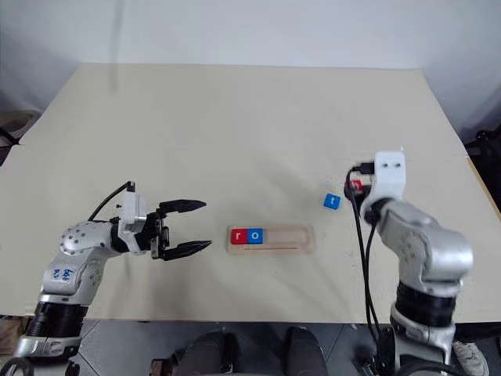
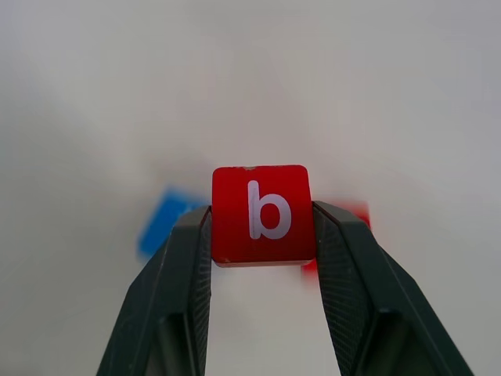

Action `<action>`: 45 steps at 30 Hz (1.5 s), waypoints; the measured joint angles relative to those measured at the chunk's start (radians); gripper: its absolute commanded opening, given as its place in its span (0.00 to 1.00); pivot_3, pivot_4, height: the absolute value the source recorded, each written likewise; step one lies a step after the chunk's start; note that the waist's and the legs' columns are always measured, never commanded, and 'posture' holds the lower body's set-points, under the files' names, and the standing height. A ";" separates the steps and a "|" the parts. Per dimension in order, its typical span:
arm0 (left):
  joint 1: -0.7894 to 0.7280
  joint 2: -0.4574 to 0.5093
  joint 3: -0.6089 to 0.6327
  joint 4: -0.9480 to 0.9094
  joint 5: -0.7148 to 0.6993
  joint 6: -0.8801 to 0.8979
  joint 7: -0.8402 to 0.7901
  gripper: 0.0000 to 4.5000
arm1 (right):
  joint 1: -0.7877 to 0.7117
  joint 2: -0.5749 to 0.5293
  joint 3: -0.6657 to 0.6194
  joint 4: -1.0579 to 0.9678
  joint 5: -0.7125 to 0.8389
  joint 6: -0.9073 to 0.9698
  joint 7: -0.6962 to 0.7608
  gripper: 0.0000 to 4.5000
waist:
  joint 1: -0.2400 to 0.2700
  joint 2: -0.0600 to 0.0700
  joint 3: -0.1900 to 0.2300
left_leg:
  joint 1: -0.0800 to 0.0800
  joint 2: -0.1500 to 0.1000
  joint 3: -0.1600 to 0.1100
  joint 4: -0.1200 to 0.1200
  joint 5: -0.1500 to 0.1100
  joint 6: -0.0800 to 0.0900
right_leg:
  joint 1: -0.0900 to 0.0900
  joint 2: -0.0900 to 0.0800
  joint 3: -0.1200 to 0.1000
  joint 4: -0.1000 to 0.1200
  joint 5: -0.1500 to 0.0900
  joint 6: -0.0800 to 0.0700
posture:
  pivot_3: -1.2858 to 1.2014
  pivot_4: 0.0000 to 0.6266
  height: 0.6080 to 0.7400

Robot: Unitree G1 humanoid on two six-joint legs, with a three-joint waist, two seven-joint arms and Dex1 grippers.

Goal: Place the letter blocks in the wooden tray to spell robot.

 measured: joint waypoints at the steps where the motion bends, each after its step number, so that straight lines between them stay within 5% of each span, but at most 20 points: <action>1: -0.011 -0.001 -0.005 0.009 0.000 0.000 -0.007 1.00 | 0.038 0.022 -0.023 -0.063 0.001 0.038 -0.001 0.33 | 0.003 0.000 0.000 | 0.000 0.000 0.000 0.000 0.000 0.000 | 0.000 0.001 0.000 0.000 0.000 0.000 | 0.52 0.24 1.00; 8: -0.047 0.002 -0.016 0.029 0.000 0.003 -0.050 1.00 | 0.228 0.153 -0.032 -0.258 -0.005 0.122 -0.001 0.33 | 0.003 0.000 0.000 | 0.000 0.000 0.000 0.000 0.000 0.000 | 0.000 0.001 0.001 0.000 0.000 0.000 | 0.52 0.24 1.00; 14: -0.047 0.004 -0.015 0.042 0.000 0.004 -0.057 1.00 | 0.212 0.173 -0.027 -0.239 -0.011 0.081 0.023 0.80 | 0.004 0.000 0.000 | 0.000 0.000 0.000 0.000 0.000 0.000 | 0.000 0.001 0.000 0.000 0.000 0.000 | 0.52 0.24 1.00; 17: -0.046 0.004 -0.015 0.042 0.000 0.004 -0.055 1.00 | 0.203 0.097 -0.029 -0.198 0.007 0.053 0.091 0.99 | 0.005 0.000 0.000 | 0.000 -0.001 0.000 0.000 0.000 0.000 | 0.000 0.001 0.000 0.000 0.000 0.000 | 0.52 0.24 1.00; 22: -0.037 0.006 -0.013 0.042 0.001 0.001 -0.043 1.00 | 0.251 -0.129 -0.077 -0.097 0.097 -0.092 0.342 0.99 | 0.008 0.000 0.000 | 0.000 -0.001 0.000 0.000 0.000 0.000 | 0.001 0.001 0.000 -0.002 0.000 0.000 | 0.52 0.24 1.00; 27: -0.026 0.005 -0.004 0.042 0.003 -0.014 -0.026 1.00 | 0.443 -0.326 -0.113 0.072 0.131 -0.526 0.757 0.99 | 0.010 0.000 0.000 | 0.001 -0.001 0.000 0.000 0.000 0.000 | 0.004 0.001 -0.001 -0.005 0.001 0.001 | 0.52 0.24 1.00; 33: 0.004 0.006 0.005 0.024 0.002 -0.024 -0.023 1.00 | 0.517 -0.425 -0.109 0.410 0.031 -1.096 1.102 0.99 | 0.007 -0.001 0.000 | 0.006 -0.001 0.003 0.000 0.000 0.000 | 0.006 0.001 0.000 -0.004 0.001 0.001 | 0.52 0.24 1.00; 38: 0.021 0.032 0.007 -0.005 -0.016 -0.022 -0.060 1.00 | 0.482 -0.473 -0.080 0.693 -0.041 -1.390 1.235 0.99 | 0.008 -0.001 0.000 | 0.011 0.000 0.004 0.000 0.000 0.000 | 0.010 0.001 0.001 -0.005 0.001 0.001 | 0.52 0.24 1.00; 45: 0.052 0.041 0.007 -0.042 -0.017 -0.027 -0.070 1.00 | 0.413 -0.509 -0.036 0.879 -0.065 -1.537 1.294 0.99 | 0.007 0.000 0.001 | 0.016 0.000 0.003 -0.001 0.000 0.000 | 0.017 0.001 0.000 -0.009 0.001 0.001 | 0.52 0.24 1.00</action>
